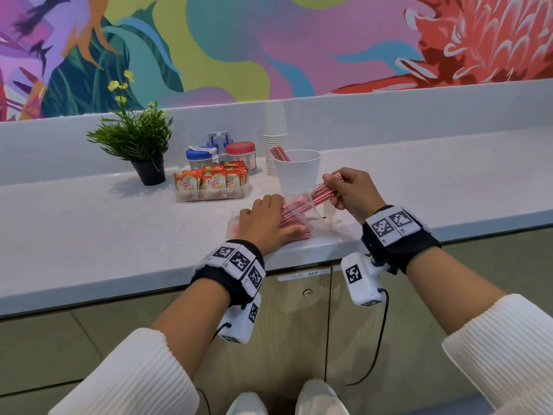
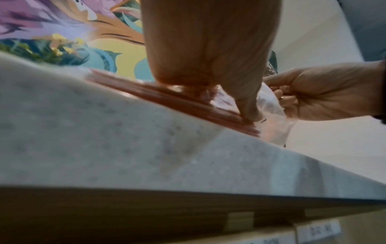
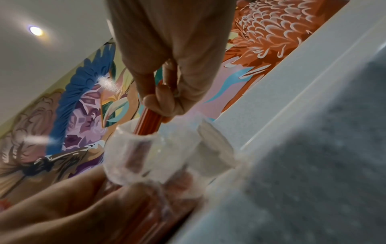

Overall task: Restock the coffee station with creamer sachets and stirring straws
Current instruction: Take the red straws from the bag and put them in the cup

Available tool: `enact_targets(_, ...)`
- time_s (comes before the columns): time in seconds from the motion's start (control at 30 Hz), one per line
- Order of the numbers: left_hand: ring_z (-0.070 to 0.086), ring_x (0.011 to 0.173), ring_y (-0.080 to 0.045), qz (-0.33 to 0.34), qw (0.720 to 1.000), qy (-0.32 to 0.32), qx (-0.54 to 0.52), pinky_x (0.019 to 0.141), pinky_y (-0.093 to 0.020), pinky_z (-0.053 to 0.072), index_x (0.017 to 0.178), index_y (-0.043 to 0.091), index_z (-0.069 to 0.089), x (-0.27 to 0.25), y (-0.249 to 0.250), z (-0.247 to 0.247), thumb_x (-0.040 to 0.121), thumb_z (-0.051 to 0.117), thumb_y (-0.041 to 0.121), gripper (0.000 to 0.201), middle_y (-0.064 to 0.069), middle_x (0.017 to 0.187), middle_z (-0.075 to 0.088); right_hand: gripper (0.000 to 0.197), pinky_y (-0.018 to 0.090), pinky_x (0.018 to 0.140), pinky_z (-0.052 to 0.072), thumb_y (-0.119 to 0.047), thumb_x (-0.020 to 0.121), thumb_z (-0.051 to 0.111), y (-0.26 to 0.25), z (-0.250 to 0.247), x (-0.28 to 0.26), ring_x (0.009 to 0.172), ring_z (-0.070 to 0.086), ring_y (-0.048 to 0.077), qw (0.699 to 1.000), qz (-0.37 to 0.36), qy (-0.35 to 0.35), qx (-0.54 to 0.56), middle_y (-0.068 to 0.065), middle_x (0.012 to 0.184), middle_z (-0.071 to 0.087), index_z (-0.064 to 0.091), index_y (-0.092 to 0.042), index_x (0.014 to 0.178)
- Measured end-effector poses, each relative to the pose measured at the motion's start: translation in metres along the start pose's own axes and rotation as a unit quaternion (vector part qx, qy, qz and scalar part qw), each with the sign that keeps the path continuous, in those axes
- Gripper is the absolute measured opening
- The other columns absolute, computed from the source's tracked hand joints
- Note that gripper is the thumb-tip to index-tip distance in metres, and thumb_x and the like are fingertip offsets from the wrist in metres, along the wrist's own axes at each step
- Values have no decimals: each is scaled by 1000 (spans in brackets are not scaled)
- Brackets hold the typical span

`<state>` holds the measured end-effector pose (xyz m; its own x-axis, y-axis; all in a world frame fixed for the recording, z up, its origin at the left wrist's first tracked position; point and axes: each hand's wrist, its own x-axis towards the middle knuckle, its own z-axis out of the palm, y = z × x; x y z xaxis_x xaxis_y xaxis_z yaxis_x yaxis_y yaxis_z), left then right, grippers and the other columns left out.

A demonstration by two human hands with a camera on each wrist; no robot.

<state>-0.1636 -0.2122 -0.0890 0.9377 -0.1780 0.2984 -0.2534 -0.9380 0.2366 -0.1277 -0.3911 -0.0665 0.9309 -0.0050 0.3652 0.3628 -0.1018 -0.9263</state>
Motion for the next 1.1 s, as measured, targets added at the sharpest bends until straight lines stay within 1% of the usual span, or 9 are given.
enact_targets(0.13,47,111,-26,-10,998,37,-57,90,-40,32,116,13,46,9,11,8,82,60,49,51,-7,116,53,19,15,36,32,-8,86,61,-10,7,-4,35,42,6,999,5,-13,50,9,60,52,51,-9,70)
enact_targets(0.23,49,106,-28,-5,998,46,-53,84,-38,33,109,10,48,10,8,10,90,52,44,39,-10,112,55,18,15,37,32,-5,83,64,-8,11,-9,37,42,6,995,32,-38,91,11,64,55,50,-10,73)
enact_targets(0.33,50,105,-29,-4,998,50,-45,84,-38,35,107,8,49,11,5,11,93,46,45,40,-11,112,56,22,14,34,31,0,81,64,-6,14,-10,34,41,5,992,43,-28,116,14,65,53,48,-10,70)
enact_targets(0.5,52,100,-30,-14,998,43,-50,81,-39,38,104,8,50,13,2,13,92,44,50,45,-12,107,58,25,12,32,31,-2,82,64,-13,11,-1,31,37,2,971,52,67,223,6,57,52,48,-11,65)
enact_targets(0.63,52,101,-30,-20,999,39,-33,84,-40,38,107,8,49,15,2,15,94,39,51,46,-12,111,56,20,11,32,28,-11,83,65,-12,20,-3,32,36,2,955,79,30,285,-2,51,52,52,-15,68)
enact_targets(0.77,50,102,-30,-17,999,37,-28,83,-39,35,106,8,48,14,2,15,94,37,51,45,-12,110,55,21,13,30,28,-9,82,66,-9,36,-12,28,34,2,973,73,-10,221,-6,42,49,53,-15,66)
enact_targets(0.9,52,100,-30,-18,996,34,-85,85,-41,41,108,9,45,14,-2,16,94,43,46,40,-11,108,56,22,13,40,39,-8,85,62,-12,43,-5,34,49,-2,985,35,74,150,-3,50,55,55,-13,64)
enact_targets(1.0,53,104,-27,5,984,51,-173,89,-40,42,123,15,37,9,-4,14,94,49,30,34,-9,117,54,30,17,49,41,-13,86,61,-12,41,7,42,52,5,984,16,133,116,1,55,51,53,-14,57)
enact_targets(1.1,48,111,-28,32,981,53,-184,94,-40,41,125,17,40,4,-2,10,89,50,7,38,-13,120,45,35,26,60,43,-13,88,57,-11,40,12,49,49,14,981,7,147,127,2,52,50,50,-13,54)
